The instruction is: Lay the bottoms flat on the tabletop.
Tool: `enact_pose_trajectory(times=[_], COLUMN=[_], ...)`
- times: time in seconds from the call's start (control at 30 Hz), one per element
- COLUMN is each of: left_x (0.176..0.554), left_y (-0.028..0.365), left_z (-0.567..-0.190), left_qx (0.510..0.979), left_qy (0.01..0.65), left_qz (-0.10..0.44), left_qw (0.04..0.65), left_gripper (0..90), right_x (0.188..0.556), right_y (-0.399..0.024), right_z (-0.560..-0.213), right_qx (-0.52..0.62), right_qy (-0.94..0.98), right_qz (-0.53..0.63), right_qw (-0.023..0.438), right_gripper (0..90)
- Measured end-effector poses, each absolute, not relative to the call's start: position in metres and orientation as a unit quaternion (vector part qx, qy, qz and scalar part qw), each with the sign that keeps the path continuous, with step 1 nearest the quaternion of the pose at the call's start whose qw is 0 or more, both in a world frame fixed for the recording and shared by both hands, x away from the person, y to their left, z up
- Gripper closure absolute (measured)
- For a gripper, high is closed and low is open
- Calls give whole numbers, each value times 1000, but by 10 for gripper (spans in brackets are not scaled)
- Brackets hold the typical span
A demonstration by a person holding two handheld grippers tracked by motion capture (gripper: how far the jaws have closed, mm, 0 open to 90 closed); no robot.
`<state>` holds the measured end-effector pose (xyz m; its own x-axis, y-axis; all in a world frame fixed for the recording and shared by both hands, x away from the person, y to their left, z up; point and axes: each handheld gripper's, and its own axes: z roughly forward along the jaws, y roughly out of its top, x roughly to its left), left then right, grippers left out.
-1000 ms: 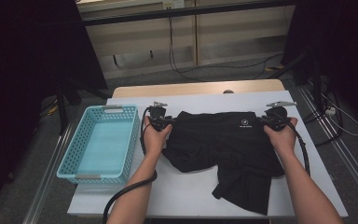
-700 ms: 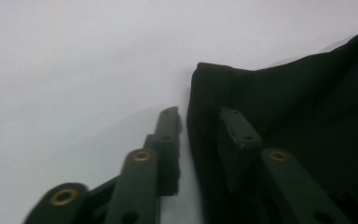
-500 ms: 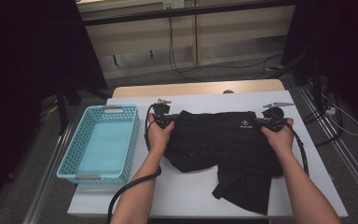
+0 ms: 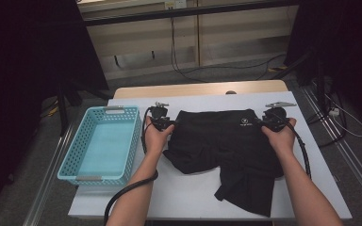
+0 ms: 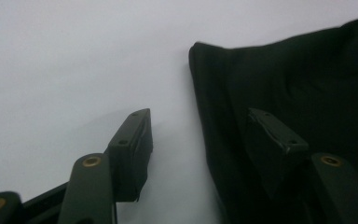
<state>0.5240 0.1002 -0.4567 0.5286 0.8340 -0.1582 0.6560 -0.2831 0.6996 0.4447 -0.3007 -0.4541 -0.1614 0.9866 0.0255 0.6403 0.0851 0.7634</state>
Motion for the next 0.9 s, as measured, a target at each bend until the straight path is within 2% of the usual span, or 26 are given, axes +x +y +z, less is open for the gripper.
enact_pose_trajectory(times=[0.17,0.33,0.4,0.43,0.47,0.5,0.57,0.6,0.63,0.73,0.9], left_x=[526,528,527,526,526,526,525,524,524,522,517], left_y=[102,100,99,99,98,98,96,96,96,94,98], left_z=[-457,-456,-457,-456,-456,-456,-452,-452,-452,-451,-440], left_qx=[794,799,802,804,804,804,812,811,811,812,807], left_qy=[470,466,462,461,462,462,464,466,466,462,456], left_qz=[123,118,123,125,123,123,89,73,73,73,74], left_qw=[366,361,357,355,353,353,344,346,346,350,369], left_gripper=[446,543,555,563,586,604,719,831,851,860,868], right_x=[449,453,454,454,455,455,453,453,453,452,443], right_y=[-307,-311,-306,-304,-303,-303,-299,-296,-295,-295,-299], right_z=[-459,-465,-467,-467,-466,-465,-464,-464,-463,-459,-442], right_qx=[596,610,602,597,594,591,580,578,578,577,567], right_qy=[688,674,684,689,693,697,709,711,713,719,719], right_qz=[321,343,332,325,324,328,330,327,324,319,330], right_qw=[259,236,245,251,250,239,229,231,231,220,231], right_gripper=[558,558,555,568,627,734,839,849,854,859,861])
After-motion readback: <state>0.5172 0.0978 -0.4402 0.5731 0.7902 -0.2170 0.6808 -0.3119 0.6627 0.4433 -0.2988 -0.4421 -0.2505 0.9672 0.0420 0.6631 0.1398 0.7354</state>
